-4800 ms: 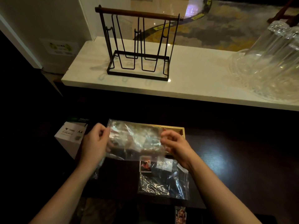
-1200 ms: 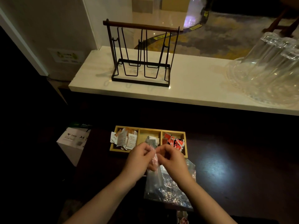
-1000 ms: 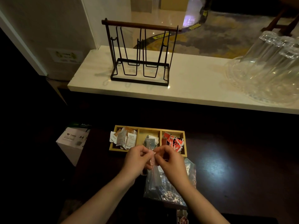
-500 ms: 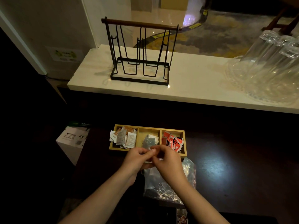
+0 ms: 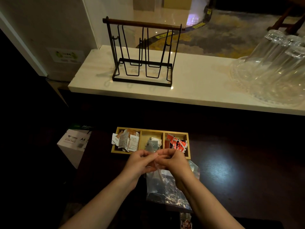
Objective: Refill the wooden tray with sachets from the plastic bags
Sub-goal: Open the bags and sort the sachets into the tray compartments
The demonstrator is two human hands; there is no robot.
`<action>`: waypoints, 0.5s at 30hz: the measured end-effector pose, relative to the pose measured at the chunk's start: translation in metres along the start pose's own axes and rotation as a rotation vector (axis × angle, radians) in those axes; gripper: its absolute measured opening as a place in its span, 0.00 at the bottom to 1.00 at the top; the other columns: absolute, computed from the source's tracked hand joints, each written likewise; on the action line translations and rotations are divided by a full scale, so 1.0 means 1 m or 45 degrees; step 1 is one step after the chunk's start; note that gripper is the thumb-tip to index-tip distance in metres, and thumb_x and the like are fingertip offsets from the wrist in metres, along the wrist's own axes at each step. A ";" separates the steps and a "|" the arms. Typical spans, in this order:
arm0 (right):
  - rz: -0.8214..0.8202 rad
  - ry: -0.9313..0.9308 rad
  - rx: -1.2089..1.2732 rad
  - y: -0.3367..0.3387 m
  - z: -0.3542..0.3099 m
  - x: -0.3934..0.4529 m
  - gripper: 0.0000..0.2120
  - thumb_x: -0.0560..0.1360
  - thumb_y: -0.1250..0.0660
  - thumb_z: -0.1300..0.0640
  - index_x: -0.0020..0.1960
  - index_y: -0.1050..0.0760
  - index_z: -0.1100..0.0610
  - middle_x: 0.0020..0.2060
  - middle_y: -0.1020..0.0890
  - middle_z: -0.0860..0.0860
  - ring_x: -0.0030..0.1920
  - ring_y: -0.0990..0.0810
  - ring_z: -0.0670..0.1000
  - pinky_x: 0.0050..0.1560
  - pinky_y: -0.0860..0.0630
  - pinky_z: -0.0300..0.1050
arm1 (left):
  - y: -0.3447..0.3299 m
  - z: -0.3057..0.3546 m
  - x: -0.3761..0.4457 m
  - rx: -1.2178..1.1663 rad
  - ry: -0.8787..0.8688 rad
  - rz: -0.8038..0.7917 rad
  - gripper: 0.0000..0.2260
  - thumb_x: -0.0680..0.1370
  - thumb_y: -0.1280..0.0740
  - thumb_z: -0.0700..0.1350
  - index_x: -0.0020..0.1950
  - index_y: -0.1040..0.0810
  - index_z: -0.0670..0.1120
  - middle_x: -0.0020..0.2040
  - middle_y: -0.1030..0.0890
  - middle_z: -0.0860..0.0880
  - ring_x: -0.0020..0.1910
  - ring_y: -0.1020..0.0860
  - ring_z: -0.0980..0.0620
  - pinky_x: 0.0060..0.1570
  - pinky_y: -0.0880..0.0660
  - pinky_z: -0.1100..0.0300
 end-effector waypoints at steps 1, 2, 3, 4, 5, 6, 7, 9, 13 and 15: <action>-0.006 -0.017 0.018 -0.001 0.001 0.001 0.07 0.72 0.32 0.70 0.48 0.22 0.63 0.39 0.17 0.56 0.41 0.17 0.52 0.44 0.18 0.44 | 0.000 0.000 0.000 0.007 -0.004 0.006 0.08 0.74 0.30 0.42 0.48 0.23 0.38 0.42 0.16 0.43 0.42 0.16 0.47 0.42 0.19 0.56; -0.011 -0.037 0.046 -0.002 0.004 0.002 0.07 0.71 0.32 0.70 0.47 0.21 0.62 0.38 0.17 0.55 0.41 0.17 0.52 0.45 0.18 0.45 | 0.001 0.000 0.000 0.010 -0.006 0.016 0.08 0.75 0.31 0.42 0.48 0.22 0.38 0.43 0.16 0.42 0.43 0.16 0.47 0.42 0.19 0.56; -0.013 -0.060 0.084 -0.003 0.006 0.003 0.07 0.71 0.31 0.70 0.46 0.21 0.62 0.37 0.16 0.54 0.40 0.17 0.52 0.45 0.18 0.46 | 0.001 0.001 0.000 0.007 -0.010 0.027 0.08 0.75 0.31 0.42 0.48 0.22 0.38 0.44 0.16 0.41 0.43 0.16 0.46 0.43 0.19 0.55; -0.010 -0.085 0.128 -0.003 0.009 0.004 0.07 0.70 0.31 0.71 0.45 0.21 0.61 0.35 0.16 0.54 0.38 0.17 0.51 0.44 0.19 0.46 | 0.002 0.001 0.001 -0.001 -0.018 0.034 0.07 0.75 0.32 0.42 0.48 0.21 0.38 0.45 0.16 0.40 0.44 0.16 0.45 0.44 0.19 0.53; -0.004 -0.111 0.176 -0.004 0.011 0.004 0.07 0.70 0.31 0.71 0.45 0.22 0.61 0.34 0.17 0.53 0.37 0.18 0.51 0.42 0.20 0.44 | 0.003 0.001 0.001 -0.007 -0.027 0.040 0.08 0.75 0.32 0.42 0.49 0.20 0.38 0.46 0.16 0.39 0.45 0.16 0.44 0.45 0.19 0.53; 0.004 -0.136 0.225 -0.004 0.013 0.005 0.07 0.70 0.30 0.71 0.45 0.22 0.62 0.33 0.17 0.53 0.36 0.18 0.50 0.40 0.22 0.43 | 0.004 0.002 0.001 -0.007 -0.035 0.047 0.08 0.76 0.32 0.42 0.49 0.20 0.37 0.46 0.16 0.38 0.45 0.16 0.44 0.45 0.19 0.53; 0.008 -0.161 0.277 -0.004 0.015 0.005 0.08 0.69 0.30 0.71 0.45 0.23 0.62 0.33 0.18 0.53 0.36 0.19 0.50 0.39 0.23 0.42 | 0.005 0.003 0.001 -0.001 -0.043 0.061 0.08 0.76 0.33 0.41 0.50 0.20 0.37 0.46 0.16 0.38 0.45 0.16 0.44 0.44 0.19 0.54; 0.002 -0.205 0.374 -0.006 0.019 0.007 0.09 0.69 0.31 0.72 0.45 0.24 0.62 0.33 0.18 0.54 0.35 0.19 0.50 0.38 0.24 0.42 | 0.008 0.005 0.001 0.008 -0.067 0.095 0.08 0.76 0.33 0.40 0.49 0.20 0.35 0.45 0.16 0.38 0.44 0.16 0.45 0.42 0.19 0.56; -0.024 -0.237 0.492 -0.009 0.022 0.008 0.08 0.70 0.32 0.72 0.47 0.24 0.63 0.33 0.17 0.54 0.36 0.18 0.50 0.37 0.23 0.41 | 0.011 0.008 -0.001 0.050 -0.116 0.155 0.08 0.77 0.34 0.40 0.49 0.21 0.34 0.43 0.16 0.39 0.40 0.16 0.47 0.41 0.18 0.57; -0.002 -0.182 0.438 -0.008 0.021 0.009 0.08 0.71 0.34 0.72 0.48 0.24 0.64 0.35 0.18 0.54 0.36 0.18 0.50 0.36 0.22 0.40 | 0.014 0.009 -0.001 0.131 -0.153 0.204 0.07 0.77 0.35 0.39 0.47 0.22 0.35 0.39 0.18 0.40 0.36 0.17 0.49 0.38 0.18 0.58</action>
Point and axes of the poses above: each hand's wrist, its own x-axis towards the middle knuckle, its own y-axis out of the back of the hand, z = x × y, the point moved 9 cm from there along x, towards the middle knuckle
